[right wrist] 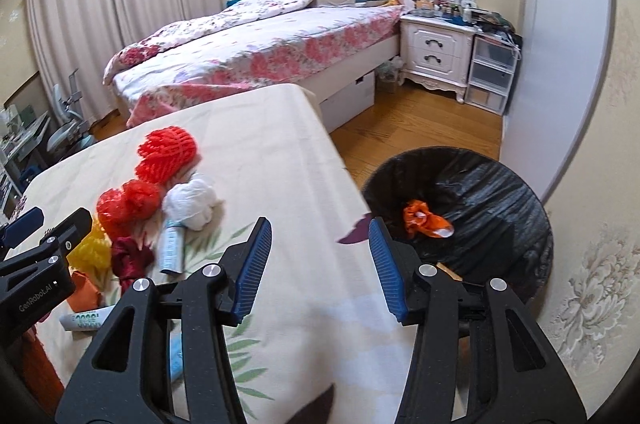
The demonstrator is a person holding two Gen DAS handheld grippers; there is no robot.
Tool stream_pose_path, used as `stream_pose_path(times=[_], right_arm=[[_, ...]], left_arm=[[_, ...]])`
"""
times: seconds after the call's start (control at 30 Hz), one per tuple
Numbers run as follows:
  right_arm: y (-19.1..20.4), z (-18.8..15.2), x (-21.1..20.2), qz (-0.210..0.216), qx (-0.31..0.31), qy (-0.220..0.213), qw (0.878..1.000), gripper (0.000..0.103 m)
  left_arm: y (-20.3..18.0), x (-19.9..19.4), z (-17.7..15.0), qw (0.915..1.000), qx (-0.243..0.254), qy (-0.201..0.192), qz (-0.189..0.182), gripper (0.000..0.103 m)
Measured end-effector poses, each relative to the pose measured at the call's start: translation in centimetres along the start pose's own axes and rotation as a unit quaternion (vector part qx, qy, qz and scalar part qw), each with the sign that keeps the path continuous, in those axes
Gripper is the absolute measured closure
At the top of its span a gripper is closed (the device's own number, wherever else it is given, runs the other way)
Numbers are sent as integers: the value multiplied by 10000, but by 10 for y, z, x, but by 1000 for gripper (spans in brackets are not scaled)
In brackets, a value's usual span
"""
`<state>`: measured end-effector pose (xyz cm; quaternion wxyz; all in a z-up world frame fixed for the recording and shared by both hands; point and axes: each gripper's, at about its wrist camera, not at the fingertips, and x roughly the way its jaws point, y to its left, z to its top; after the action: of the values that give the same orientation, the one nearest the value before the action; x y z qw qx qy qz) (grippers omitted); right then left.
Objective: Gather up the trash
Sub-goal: 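Move both grippers back over the table toward the remaining trash, then grasp the yellow foam net with left gripper while right grasps the white tissue ball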
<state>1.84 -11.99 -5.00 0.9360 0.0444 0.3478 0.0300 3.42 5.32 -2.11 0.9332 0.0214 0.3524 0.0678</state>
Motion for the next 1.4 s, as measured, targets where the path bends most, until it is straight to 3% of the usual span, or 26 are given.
stream_pose_path(times=[0.4, 0.53, 0.57, 0.6, 0.67, 0.8, 1.4], right_arm=[[26, -1, 9, 144, -175, 99, 9997, 53], [30, -2, 12, 185, -213, 152, 9995, 53], [32, -2, 13, 198, -227, 168, 9994, 53], [34, -2, 14, 207, -245, 181, 9993, 53], [37, -2, 16, 224, -280, 203, 9992, 53], [45, 0, 19, 270, -348, 207, 9988, 53], [87, 17, 48, 613, -623, 459, 9951, 53]], left_arm=[[20, 26, -10, 9991, -135, 393, -9, 20], [27, 33, -10, 9977, -262, 602, -194, 21], [28, 34, -10, 9975, -278, 619, -211, 22], [29, 35, -10, 9974, -289, 629, -221, 31], [32, 35, -11, 9970, -296, 656, -299, 34], [35, 29, -11, 9976, -268, 549, -328, 42], [87, 23, -3, 9979, -570, 291, 40, 43]])
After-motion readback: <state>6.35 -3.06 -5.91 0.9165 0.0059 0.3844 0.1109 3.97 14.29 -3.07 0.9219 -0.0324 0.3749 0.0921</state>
